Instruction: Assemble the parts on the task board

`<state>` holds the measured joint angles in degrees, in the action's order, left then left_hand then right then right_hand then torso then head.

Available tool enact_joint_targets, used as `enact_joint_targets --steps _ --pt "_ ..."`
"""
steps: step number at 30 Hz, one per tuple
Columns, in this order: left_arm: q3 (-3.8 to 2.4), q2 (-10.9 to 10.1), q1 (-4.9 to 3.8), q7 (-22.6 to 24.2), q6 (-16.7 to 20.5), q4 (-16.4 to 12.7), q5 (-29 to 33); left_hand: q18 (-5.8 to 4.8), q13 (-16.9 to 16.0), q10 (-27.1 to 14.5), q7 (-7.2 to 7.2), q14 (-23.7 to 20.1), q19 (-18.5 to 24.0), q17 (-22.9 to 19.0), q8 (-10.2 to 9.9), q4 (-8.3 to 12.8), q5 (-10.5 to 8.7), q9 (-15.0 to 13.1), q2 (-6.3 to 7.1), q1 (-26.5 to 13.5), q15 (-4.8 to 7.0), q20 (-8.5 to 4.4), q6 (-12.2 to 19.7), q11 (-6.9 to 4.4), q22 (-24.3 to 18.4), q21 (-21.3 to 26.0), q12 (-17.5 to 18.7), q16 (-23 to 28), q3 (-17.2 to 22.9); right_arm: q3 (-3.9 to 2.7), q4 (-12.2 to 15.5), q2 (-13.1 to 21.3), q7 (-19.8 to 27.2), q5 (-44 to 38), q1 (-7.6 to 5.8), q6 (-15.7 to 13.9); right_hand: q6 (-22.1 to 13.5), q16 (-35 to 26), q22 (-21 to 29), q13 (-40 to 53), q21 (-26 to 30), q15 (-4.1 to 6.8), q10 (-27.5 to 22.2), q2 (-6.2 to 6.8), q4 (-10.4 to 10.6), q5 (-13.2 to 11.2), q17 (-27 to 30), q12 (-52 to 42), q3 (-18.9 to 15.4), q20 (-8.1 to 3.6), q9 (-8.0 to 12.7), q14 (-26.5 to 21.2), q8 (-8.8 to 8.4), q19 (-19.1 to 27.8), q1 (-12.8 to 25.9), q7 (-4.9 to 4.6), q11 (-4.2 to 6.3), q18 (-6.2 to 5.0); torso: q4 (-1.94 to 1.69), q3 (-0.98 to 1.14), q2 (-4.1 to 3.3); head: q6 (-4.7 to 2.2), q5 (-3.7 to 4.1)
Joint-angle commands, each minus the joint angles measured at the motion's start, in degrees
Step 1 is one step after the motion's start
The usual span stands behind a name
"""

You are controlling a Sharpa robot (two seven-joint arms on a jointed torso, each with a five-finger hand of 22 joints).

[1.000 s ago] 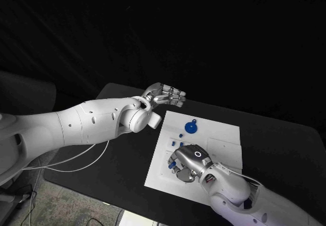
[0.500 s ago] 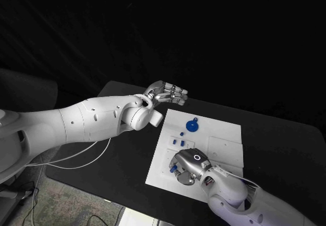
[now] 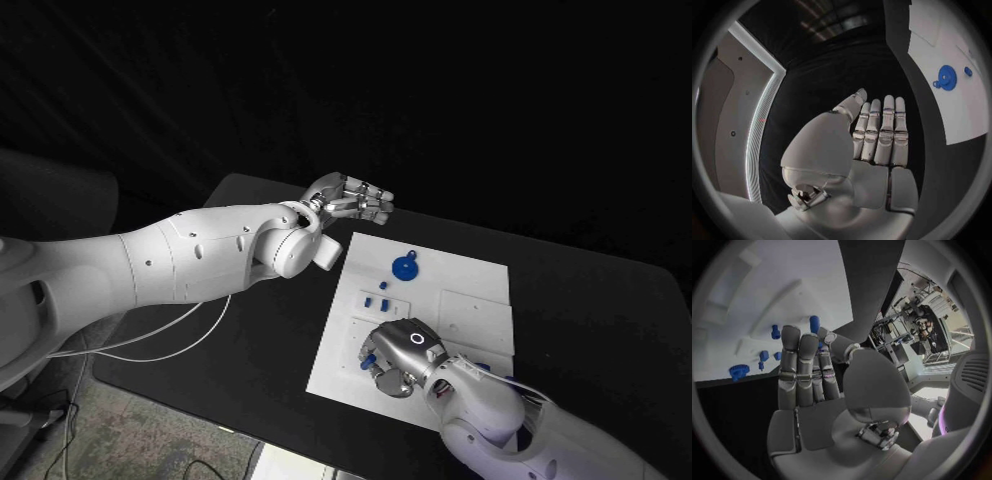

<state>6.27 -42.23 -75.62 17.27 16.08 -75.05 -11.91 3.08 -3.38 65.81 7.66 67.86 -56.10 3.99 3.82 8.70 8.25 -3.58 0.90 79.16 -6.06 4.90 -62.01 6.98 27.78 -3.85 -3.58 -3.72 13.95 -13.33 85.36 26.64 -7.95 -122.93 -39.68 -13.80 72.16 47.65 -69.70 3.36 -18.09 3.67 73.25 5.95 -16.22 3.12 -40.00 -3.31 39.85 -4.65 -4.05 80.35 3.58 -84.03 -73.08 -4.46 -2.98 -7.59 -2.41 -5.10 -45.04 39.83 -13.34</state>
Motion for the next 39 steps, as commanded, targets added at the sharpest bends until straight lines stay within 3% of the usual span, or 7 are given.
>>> enact_joint_targets --steps 1,20,39 --pt "-0.04 0.0 -0.08 0.2 -0.9 0.0 0.2 0.47 0.1 -0.4 -0.03 -0.5 -0.5 0.1 0.1 -0.4 -0.16 0.0 -0.13 0.3 -0.10 0.08 0.1 -0.09 0.0 -0.3 0.2 0.1 0.0 0.03 0.1 0.1 -0.5 -1.9 0.14 -1.3 0.5 -0.4 -0.1 0.3 0.1 0.09 6.3 -0.51 0.1 0.2 -0.1 -0.2 0.3 -0.22 0.0 0.5 0.08 -2.0 -0.2 0.06 1.67 -1.49 -0.05 -0.01 0.02 0.00 0.11" --pt "-0.04 -0.2 -0.08 -0.1 -1.2 0.1 0.2 0.48 0.1 -0.5 -0.04 -0.5 -0.5 0.1 0.1 -0.5 -0.18 0.0 -0.18 0.3 -0.11 0.10 0.1 -0.07 -0.2 -0.3 0.2 0.1 0.0 -0.17 0.3 0.3 -1.7 -2.3 0.39 -3.7 0.8 -0.5 -0.3 0.3 -0.1 0.15 6.5 -0.22 0.1 0.1 -0.2 -0.1 0.7 -0.28 0.0 0.7 0.07 -2.1 -0.3 0.13 1.73 -1.51 -0.03 -0.04 0.02 0.08 0.01" --pt "-0.03 0.1 -0.06 -0.3 -1.4 0.4 0.2 0.51 0.1 -0.6 -0.01 -0.6 -0.6 0.1 0.1 -0.6 -0.17 0.0 -0.17 0.2 -0.15 0.14 0.1 -0.04 -0.6 -0.3 0.2 0.1 -0.1 -0.20 -0.3 0.6 -1.3 -2.0 0.40 0.8 0.7 -0.7 -0.3 0.3 -0.1 0.14 6.5 -0.24 0.1 0.2 -0.3 -0.1 0.6 -0.26 0.0 0.7 0.06 -2.0 -0.1 0.11 1.73 -1.47 -0.03 -0.03 0.02 0.48 0.18"
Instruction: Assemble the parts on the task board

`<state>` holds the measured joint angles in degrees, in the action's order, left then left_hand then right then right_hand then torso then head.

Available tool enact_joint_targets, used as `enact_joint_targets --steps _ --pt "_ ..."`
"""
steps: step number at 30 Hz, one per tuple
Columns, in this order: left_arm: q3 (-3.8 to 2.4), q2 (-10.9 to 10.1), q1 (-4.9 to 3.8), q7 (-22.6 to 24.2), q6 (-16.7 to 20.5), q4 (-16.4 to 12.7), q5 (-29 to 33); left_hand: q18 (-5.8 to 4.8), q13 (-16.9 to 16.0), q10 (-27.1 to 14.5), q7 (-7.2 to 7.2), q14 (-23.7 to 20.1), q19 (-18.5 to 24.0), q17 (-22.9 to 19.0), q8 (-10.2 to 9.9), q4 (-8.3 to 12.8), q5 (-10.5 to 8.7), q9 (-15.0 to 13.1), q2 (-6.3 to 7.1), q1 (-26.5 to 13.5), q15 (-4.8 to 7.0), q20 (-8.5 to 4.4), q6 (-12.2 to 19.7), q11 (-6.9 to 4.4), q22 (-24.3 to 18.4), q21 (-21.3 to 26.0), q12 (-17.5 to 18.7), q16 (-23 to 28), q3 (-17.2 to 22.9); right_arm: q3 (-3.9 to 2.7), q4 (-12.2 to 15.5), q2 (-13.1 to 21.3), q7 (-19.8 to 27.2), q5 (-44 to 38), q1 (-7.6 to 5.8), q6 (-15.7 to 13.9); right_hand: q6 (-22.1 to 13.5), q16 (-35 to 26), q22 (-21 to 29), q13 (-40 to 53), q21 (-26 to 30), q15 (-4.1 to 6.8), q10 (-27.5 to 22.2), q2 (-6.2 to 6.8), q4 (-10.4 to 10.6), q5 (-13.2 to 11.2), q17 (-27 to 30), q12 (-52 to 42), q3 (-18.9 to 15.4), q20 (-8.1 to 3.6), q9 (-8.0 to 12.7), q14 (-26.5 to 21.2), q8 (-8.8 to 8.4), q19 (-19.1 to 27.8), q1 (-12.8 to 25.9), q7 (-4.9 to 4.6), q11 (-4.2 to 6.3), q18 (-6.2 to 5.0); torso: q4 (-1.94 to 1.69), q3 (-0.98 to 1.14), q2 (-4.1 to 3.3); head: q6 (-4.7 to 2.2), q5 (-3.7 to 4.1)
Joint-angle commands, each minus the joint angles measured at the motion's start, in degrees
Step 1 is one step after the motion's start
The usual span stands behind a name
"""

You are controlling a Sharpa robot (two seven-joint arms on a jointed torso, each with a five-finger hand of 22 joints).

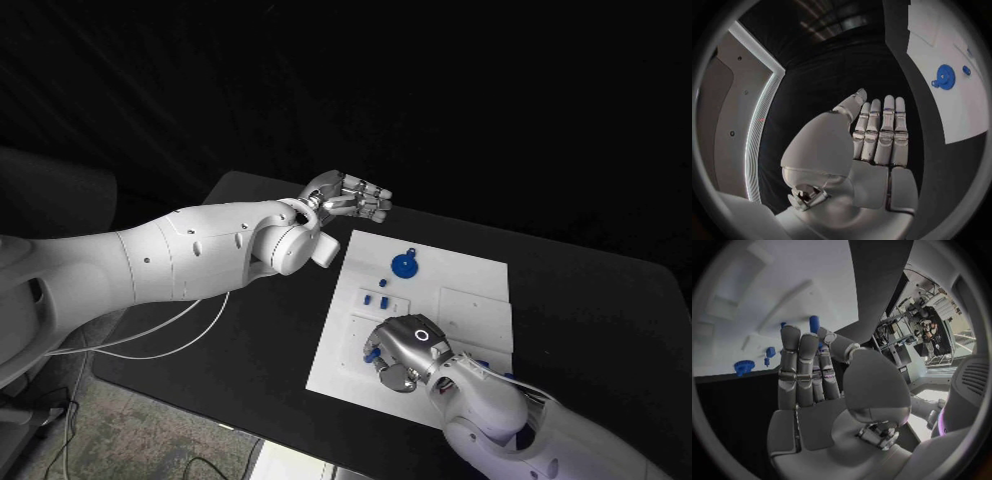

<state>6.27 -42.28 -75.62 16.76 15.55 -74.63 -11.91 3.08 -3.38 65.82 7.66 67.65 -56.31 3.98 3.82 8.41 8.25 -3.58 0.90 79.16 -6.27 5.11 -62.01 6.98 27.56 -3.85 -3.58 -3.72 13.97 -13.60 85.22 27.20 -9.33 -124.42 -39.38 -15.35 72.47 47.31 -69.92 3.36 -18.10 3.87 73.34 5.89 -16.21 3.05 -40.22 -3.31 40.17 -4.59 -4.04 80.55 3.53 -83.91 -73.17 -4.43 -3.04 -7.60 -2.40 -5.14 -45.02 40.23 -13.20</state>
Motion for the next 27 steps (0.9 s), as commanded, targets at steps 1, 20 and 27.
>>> enact_joint_targets --steps 1,20,27 --pt "-0.03 0.1 -0.06 0.2 -0.9 0.0 0.2 0.51 0.1 -0.6 -0.01 -0.4 -0.4 0.1 0.1 -0.3 -0.17 0.0 -0.17 0.2 0.06 -0.07 0.1 -0.03 -0.4 -0.3 0.2 0.1 -0.1 0.07 -0.2 0.0 0.1 -0.5 0.10 2.4 0.4 -0.3 -0.1 0.3 -0.1 -0.05 6.4 -0.18 0.1 0.3 0.0 -0.1 0.3 -0.32 0.0 0.5 0.11 -2.1 -0.1 0.09 1.78 -1.46 -0.05 0.00 0.00 0.08 0.06" --pt "-0.03 0.3 -0.05 0.2 -1.1 0.1 0.2 0.51 0.1 -0.6 -0.01 -0.4 -0.4 0.1 0.1 -0.3 -0.17 0.0 -0.17 0.2 0.06 -0.07 0.1 -0.03 -0.4 -0.3 0.2 0.1 -0.1 0.09 -0.9 -1.2 -0.9 -1.5 0.10 3.0 0.4 -0.4 -0.1 0.3 0.0 -0.06 6.4 -0.30 0.1 0.3 -0.1 -0.2 0.1 -0.33 0.0 0.5 0.11 -2.1 -0.1 0.08 1.78 -1.43 -0.09 -0.07 0.02 0.06 0.05" --pt "-0.03 0.5 -0.05 0.1 -1.2 0.2 0.2 0.51 0.1 -0.6 -0.01 -0.4 -0.4 0.1 0.1 -0.3 -0.17 0.0 -0.17 0.2 0.06 -0.07 0.1 -0.03 -0.4 -0.3 0.2 0.1 -0.1 0.12 -1.0 -1.7 -1.3 -2.3 0.10 4.0 0.4 -0.4 -0.1 0.3 0.0 -0.06 6.4 -0.30 0.1 0.3 -0.1 -0.2 0.1 -0.33 0.0 0.5 0.11 -2.1 -0.1 0.08 1.78 -1.43 -0.09 -0.09 0.01 0.15 0.03"
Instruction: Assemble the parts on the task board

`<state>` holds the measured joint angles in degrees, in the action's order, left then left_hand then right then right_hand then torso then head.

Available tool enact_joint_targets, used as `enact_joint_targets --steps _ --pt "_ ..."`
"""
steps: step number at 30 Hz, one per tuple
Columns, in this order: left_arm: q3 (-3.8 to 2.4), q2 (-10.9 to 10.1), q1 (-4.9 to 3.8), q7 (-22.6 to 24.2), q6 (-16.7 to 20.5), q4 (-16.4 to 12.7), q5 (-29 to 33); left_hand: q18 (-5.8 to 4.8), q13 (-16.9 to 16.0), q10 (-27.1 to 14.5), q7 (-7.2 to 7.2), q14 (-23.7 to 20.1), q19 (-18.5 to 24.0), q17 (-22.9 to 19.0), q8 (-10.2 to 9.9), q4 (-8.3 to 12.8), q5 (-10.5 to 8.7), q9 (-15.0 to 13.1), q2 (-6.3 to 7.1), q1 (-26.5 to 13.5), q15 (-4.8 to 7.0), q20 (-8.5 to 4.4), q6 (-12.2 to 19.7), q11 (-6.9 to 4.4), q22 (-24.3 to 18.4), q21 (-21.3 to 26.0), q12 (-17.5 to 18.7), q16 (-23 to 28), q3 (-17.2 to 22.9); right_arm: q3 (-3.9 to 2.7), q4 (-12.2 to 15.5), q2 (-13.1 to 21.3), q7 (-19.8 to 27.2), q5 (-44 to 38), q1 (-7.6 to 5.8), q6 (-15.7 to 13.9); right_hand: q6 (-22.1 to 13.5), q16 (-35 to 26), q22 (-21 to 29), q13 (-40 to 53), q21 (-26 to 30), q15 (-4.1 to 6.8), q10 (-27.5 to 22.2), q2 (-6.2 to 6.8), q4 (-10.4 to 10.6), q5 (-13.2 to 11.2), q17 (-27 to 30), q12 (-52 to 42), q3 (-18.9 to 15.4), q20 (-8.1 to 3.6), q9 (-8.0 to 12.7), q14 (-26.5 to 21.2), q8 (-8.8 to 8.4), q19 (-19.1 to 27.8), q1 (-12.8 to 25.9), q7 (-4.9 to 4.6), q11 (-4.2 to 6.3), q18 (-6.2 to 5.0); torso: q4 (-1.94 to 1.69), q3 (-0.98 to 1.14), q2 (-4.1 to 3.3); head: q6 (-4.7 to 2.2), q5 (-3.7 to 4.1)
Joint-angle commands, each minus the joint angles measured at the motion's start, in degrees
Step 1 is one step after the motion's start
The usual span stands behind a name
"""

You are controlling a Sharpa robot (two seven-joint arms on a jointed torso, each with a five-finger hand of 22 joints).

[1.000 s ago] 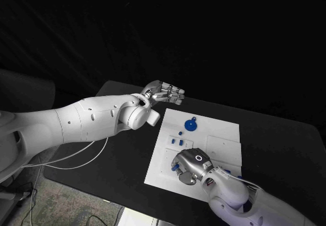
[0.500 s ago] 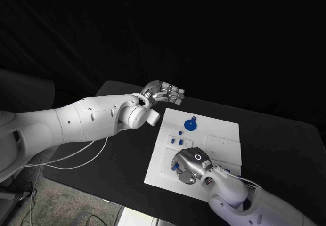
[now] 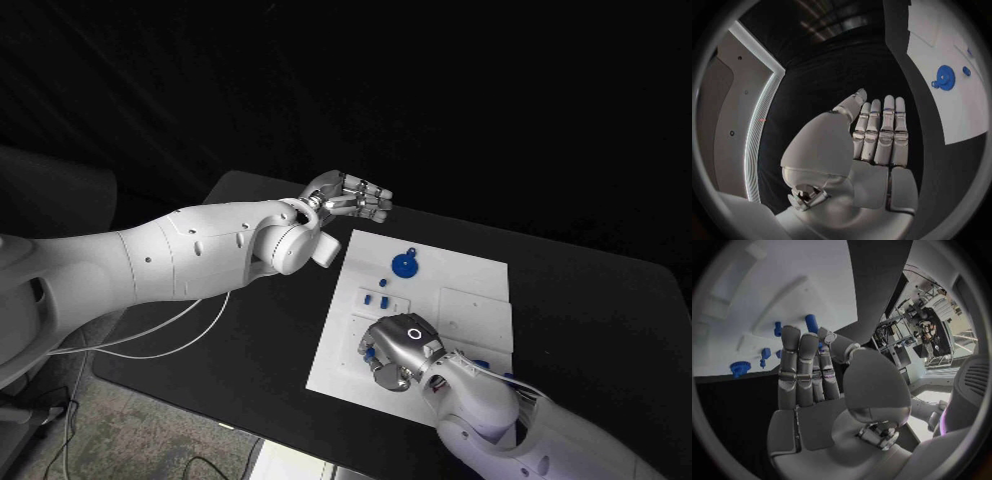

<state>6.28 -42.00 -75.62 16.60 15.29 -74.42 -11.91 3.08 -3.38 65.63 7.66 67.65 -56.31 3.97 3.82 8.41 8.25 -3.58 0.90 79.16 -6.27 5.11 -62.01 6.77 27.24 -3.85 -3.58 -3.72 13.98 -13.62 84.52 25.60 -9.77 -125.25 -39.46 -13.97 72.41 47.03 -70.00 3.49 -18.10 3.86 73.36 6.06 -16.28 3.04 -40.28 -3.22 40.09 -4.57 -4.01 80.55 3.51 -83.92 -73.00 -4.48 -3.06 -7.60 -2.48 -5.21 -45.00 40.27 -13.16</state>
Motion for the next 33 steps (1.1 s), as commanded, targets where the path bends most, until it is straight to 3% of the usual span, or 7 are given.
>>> enact_joint_targets --steps 1,25,29,31,33 --pt "-0.03 0.2 -0.05 0.2 -0.9 0.0 0.2 0.51 0.1 -0.4 -0.01 -0.4 -0.4 0.1 0.1 -0.4 -0.17 0.0 -0.17 0.2 0.06 -0.07 0.1 0.17 -0.1 -0.3 0.2 0.1 -0.1 0.15 -0.4 -0.2 -0.9 -1.6 0.17 2.8 0.5 -0.2 -0.1 0.2 0.0 -0.05 6.3 -0.51 0.2 0.3 -0.1 -0.2 0.3 -0.35 0.0 0.5 0.13 -2.0 -0.2 0.12 1.79 -1.42 -0.03 -0.02 -0.01 0.08 -0.04" --pt "-0.03 0.3 -0.05 -0.1 -1.1 0.1 0.2 0.52 0.1 -0.5 0.02 -0.5 -0.5 0.1 0.1 -0.4 -0.18 0.0 -0.22 0.1 0.03 -0.04 0.1 0.20 -0.5 -0.3 0.2 0.1 -0.1 0.26 -1.1 -0.8 -0.9 -1.8 0.17 3.8 -0.3 -0.4 -0.2 0.2 0.3 -0.20 5.6 -0.42 0.2 1.0 -0.1 -0.2 -0.1 -0.27 0.1 0.2 0.07 -1.9 0.0 -0.14 1.57 -1.38 0.06 0.08 -0.03 -0.02 -0.18" --pt "-0.03 0.3 -0.05 -0.2 -1.2 0.1 0.2 0.53 0.1 -0.5 0.03 -0.5 -0.5 0.1 0.1 -0.5 -0.21 0.0 -0.22 0.1 0.01 -0.01 0.1 0.23 -0.8 -0.3 0.2 0.1 -0.2 0.32 -1.5 -0.8 0.2 0.0 0.16 3.2 -3.9 -0.4 0.4 0.0 1.0 -0.90 1.6 -0.29 1.2 4.0 0.0 -0.2 -6.1 0.35 0.3 0.3 0.03 -1.9 1.4 -1.04 0.76 -1.29 0.05 0.10 -0.02 -0.01 -0.11" --pt "-0.03 0.3 -0.05 -0.2 -1.2 0.1 0.2 0.53 0.1 -0.5 0.03 -0.5 -0.5 0.1 0.1 -0.5 -0.21 0.0 -0.22 0.1 0.01 -0.01 0.1 0.23 -0.8 -0.3 0.2 0.1 -0.2 0.34 -1.6 -0.7 0.8 1.0 0.16 2.4 -7.1 -0.5 1.0 -0.1 1.5 -1.65 -2.3 0.45 1.7 4.7 0.1 -0.2 -8.9 0.91 0.4 0.2 -0.03 -1.9 2.9 -1.76 -0.37 -1.40 0.07 0.10 -0.02 -0.02 -0.10" --pt "-0.03 0.3 -0.05 -0.3 -1.2 0.1 0.2 0.53 0.1 -0.5 0.03 -0.5 -0.5 0.1 0.1 -0.5 -0.21 0.0 -0.22 0.1 0.01 -0.01 0.1 0.23 -0.8 -0.3 0.2 0.1 -0.2 0.35 -1.7 -0.6 1.3 1.8 0.16 1.3 -9.4 -0.7 1.6 -0.1 2.2 -2.30 -6.2 1.68 2.0 4.8 0.4 -0.2 -11.6 1.46 0.4 -0.1 -0.02 -1.8 4.3 -1.78 -1.36 -1.68 0.07 0.08 -0.02 -0.03 -0.03"
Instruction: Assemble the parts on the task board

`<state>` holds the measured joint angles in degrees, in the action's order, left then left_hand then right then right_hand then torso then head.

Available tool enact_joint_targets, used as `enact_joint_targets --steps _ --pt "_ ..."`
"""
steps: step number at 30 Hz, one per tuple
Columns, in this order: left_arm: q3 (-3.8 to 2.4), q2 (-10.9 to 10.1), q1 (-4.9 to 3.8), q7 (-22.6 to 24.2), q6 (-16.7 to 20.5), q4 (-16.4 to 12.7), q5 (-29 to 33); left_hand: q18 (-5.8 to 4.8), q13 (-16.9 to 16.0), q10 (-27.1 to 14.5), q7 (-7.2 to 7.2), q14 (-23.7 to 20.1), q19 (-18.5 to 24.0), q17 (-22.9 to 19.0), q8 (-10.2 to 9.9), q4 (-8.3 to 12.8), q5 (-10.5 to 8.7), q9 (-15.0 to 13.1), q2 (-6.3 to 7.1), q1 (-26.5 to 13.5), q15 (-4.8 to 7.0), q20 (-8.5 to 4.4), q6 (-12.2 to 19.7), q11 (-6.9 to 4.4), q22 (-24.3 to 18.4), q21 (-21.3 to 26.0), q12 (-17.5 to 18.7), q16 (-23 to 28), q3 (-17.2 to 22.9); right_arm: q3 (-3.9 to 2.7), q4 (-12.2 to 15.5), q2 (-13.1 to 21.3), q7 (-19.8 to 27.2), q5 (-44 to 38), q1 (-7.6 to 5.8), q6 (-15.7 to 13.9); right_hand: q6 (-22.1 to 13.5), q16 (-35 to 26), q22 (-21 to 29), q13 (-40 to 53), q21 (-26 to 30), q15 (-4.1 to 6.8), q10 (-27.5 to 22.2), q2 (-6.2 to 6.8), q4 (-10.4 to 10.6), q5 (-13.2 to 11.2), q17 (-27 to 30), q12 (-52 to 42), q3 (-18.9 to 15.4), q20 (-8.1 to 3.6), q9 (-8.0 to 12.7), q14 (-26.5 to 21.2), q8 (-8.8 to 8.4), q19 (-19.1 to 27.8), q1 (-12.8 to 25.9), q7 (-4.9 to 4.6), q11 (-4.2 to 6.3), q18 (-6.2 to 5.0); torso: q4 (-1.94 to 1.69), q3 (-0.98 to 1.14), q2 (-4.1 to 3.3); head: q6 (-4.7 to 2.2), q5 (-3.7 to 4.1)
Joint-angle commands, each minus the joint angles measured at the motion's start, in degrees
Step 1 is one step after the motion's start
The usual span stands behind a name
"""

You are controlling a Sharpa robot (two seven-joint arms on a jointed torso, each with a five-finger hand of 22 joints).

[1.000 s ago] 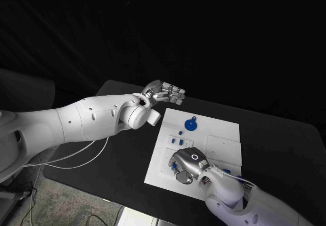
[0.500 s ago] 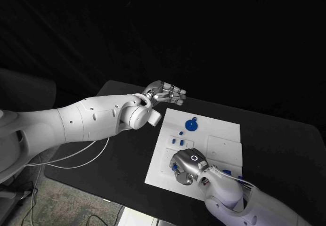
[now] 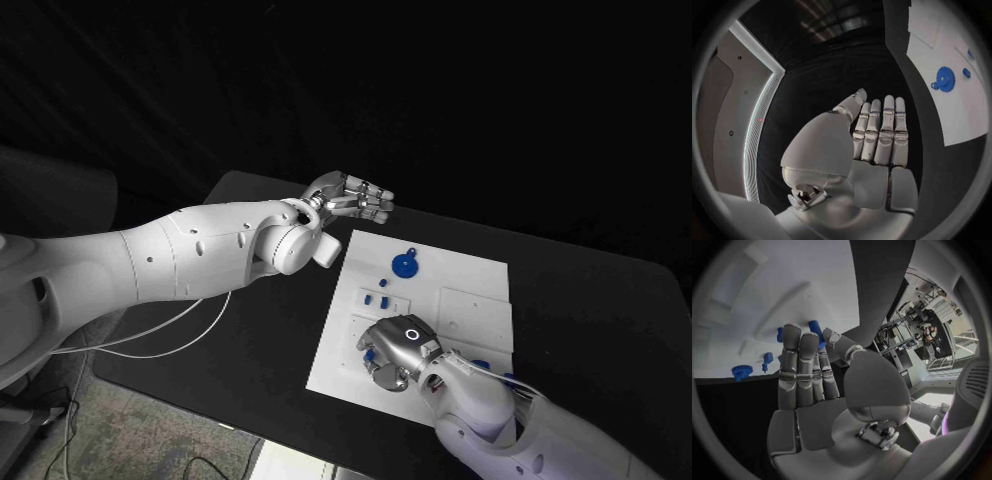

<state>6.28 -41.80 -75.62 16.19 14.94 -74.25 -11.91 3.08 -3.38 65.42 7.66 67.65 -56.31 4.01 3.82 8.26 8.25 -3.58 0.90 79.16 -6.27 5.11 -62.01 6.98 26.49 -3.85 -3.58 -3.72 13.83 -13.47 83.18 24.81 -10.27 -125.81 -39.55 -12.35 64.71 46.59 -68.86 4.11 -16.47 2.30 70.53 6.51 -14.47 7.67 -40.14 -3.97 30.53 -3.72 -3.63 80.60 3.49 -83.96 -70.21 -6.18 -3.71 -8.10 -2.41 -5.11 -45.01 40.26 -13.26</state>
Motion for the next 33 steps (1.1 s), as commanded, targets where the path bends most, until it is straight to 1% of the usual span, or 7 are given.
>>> enact_joint_targets --steps 1,7,19,24,27,30,33 --pt "-0.03 0.1 -0.06 0.1 -0.9 0.0 0.2 0.53 0.1 -0.3 0.03 -0.5 -0.5 0.1 0.1 -0.4 -0.21 0.0 -0.22 0.1 0.01 -0.01 0.1 0.02 -0.1 -0.3 0.2 0.1 0.0 0.20 -0.4 0.2 2.0 2.8 0.25 -0.8 -2.5 -0.4 1.5 -0.7 1.4 -1.14 -5.1 0.94 0.3 0.1 0.6 0.4 -4.9 1.21 0.0 -0.3 0.13 -1.9 1.0 0.01 -1.10 -1.76 0.00 -0.01 -0.02 -0.03 0.09" --pt "-0.02 0.1 -0.06 0.0 -1.1 0.0 0.2 0.54 0.1 -0.4 0.06 -0.6 -0.6 0.1 0.1 -0.4 -0.25 0.0 -0.20 0.1 -0.03 0.02 0.2 0.05 -0.2 -0.3 0.2 0.2 0.0 0.21 -0.2 0.4 2.8 4.3 0.25 -3.3 -5.7 -0.3 6.2 -0.7 2.7 -2.28 -10.5 -0.16 1.6 1.6 2.7 0.5 -17.8 2.71 0.0 -0.7 0.14 -2.4 -2.7 -0.46 -2.54 -3.23 -0.04 0.01 -0.03 0.00 0.22" --pt "0.02 -0.1 -0.05 -0.2 -1.2 0.1 0.2 0.54 0.1 -0.4 0.06 -0.6 -0.6 0.1 0.1 -0.4 -0.25 0.0 -0.20 0.1 -0.03 0.02 0.2 0.05 -0.2 -0.3 0.2 0.2 0.0 -0.19 2.3 2.4 3.0 6.7 0.24 -7.7 -7.1 0.2 11.5 -0.8 0.9 -2.36 -11.2 2.01 7.1 2.3 4.8 0.6 -19.7 2.90 0.1 -0.9 0.06 -2.3 -4.8 -0.57 -2.67 -3.36 0.11 0.05 0.01 -0.43 1.57" --pt "0.04 -0.3 -0.05 -0.2 -1.3 0.4 0.2 0.54 0.1 -0.4 0.06 -0.6 -0.6 0.1 0.1 -0.4 -0.25 0.0 -0.20 0.1 -0.03 0.02 0.2 0.05 -0.2 -0.3 0.2 0.2 0.0 -2.70 5.2 5.1 2.9 11.3 0.20 -8.6 -6.7 0.3 13.0 -0.8 0.0 -2.21 -10.2 1.99 11.3 3.6 4.9 0.6 -23.0 2.76 0.1 -0.7 0.07 -2.3 -4.3 -0.77 -2.38 -3.16 0.25 0.11 0.04 -0.96 2.95" --pt "0.08 -0.2 0.00 -0.1 -1.6 0.9 0.2 0.60 0.1 -0.5 0.07 -0.6 -0.6 0.1 0.1 -0.4 -0.32 0.0 -0.18 0.1 -0.03 0.05 0.2 0.07 -0.6 -0.3 0.2 0.1 -0.1 -4.38 6.2 7.4 3.1 18.7 -0.05 -7.3 -6.2 0.6 13.2 -0.7 -0.8 -1.38 -5.3 -0.07 12.3 3.9 4.7 0.6 -24.8 1.96 0.1 -0.4 0.09 -2.3 -1.5 -0.80 -1.13 -2.51 0.37 0.21 0.20 -1.40 3.91" --pt "0.18 0.0 0.08 0.1 -1.8 1.4 0.2 0.60 0.1 -0.4 0.07 -0.5 -0.7 0.1 0.1 -0.4 -0.35 0.0 -0.20 0.1 0.02 0.02 0.2 0.05 -0.6 -0.3 0.2 0.1 -0.1 -5.43 6.5 10.5 3.0 28.2 -1.07 -6.4 -5.1 1.4 12.3 -0.6 -3.1 -0.56 -0.4 -2.71 10.4 4.2 3.9 0.7 -24.9 1.10 0.0 0.7 0.05 -2.4 -0.6 -1.02 -0.19 -2.10 0.66 0.30 0.41 -1.75 5.01" --pt "0.26 0.0 0.24 0.4 -2.0 1.8 0.2 0.59 0.1 -0.3 0.07 -0.3 -0.8 0.1 0.1 -0.4 -0.30 0.0 -0.24 0.2 0.07 -0.03 0.2 0.01 -0.6 -0.4 0.2 0.1 -0.1 -6.17 7.1 13.2 2.9 33.6 -1.80 -5.9 -4.4 1.5 11.7 -0.3 -4.5 0.10 3.0 -3.56 8.8 4.3 3.1 0.2 -24.4 0.46 0.0 1.0 0.13 -2.3 0.0 -0.52 0.83 -1.57 1.09 0.59 0.67 -2.03 5.97"
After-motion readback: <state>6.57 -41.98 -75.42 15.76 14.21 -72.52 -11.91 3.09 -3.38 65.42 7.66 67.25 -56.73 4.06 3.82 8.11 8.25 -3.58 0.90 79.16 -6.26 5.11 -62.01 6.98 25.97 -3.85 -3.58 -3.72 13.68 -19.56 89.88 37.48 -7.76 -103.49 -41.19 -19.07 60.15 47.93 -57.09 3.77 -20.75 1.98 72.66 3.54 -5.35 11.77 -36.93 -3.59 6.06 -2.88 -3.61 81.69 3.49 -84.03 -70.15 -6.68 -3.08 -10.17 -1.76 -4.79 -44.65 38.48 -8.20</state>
